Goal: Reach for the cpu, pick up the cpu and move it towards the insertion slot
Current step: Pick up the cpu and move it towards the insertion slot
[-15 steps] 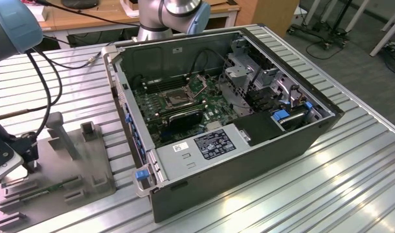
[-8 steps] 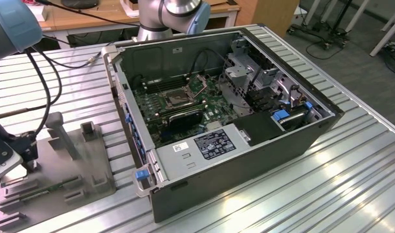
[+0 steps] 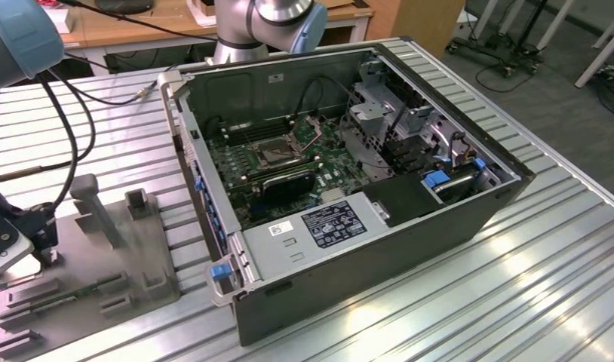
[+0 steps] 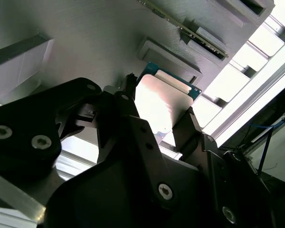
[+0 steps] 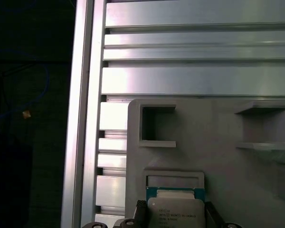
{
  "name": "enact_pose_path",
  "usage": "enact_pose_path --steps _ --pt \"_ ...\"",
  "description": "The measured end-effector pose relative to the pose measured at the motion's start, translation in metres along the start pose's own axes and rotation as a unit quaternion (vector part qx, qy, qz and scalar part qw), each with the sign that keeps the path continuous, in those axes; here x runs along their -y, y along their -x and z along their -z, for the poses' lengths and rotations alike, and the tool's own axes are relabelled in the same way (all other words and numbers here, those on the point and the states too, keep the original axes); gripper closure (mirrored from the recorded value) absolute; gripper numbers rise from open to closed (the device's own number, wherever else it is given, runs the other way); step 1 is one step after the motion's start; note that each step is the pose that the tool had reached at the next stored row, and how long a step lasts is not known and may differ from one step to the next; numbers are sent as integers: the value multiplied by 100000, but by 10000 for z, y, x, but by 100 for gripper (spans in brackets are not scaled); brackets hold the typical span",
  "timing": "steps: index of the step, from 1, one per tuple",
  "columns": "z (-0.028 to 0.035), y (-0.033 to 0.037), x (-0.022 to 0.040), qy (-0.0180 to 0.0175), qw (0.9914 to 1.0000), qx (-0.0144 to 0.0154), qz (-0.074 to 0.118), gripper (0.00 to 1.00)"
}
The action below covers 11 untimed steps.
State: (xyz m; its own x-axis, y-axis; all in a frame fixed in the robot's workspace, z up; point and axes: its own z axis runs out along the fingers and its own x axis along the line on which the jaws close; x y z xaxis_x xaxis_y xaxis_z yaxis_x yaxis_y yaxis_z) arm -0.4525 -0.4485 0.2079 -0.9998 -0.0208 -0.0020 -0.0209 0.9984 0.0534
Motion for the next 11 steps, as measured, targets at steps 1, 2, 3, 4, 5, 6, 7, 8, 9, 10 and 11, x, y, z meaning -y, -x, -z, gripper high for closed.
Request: enact_pose_path --steps 1,2,3,4,5,6,7,8,9,10,11 --pt "1 0 0 2 100000 2 -1 45" --pt "1 0 0 1 100000 1 0 45" --pt "2 0 0 -1 100000 -2 0 45" --pt "6 0 0 -6 100000 -9 0 45" --pt "12 0 0 -12 100000 -19 -1 45" --pt "14 0 -1 -1 100000 -3 0 45" --pt "19 0 -1 0 100000 -1 0 45" --pt "22 0 -1 2 100000 1 -1 45" --pt "26 0 -1 2 100000 4 -1 45" --pt "31 0 -2 1 100000 1 1 45" --pt "36 0 -2 -1 100000 -4 -1 45"
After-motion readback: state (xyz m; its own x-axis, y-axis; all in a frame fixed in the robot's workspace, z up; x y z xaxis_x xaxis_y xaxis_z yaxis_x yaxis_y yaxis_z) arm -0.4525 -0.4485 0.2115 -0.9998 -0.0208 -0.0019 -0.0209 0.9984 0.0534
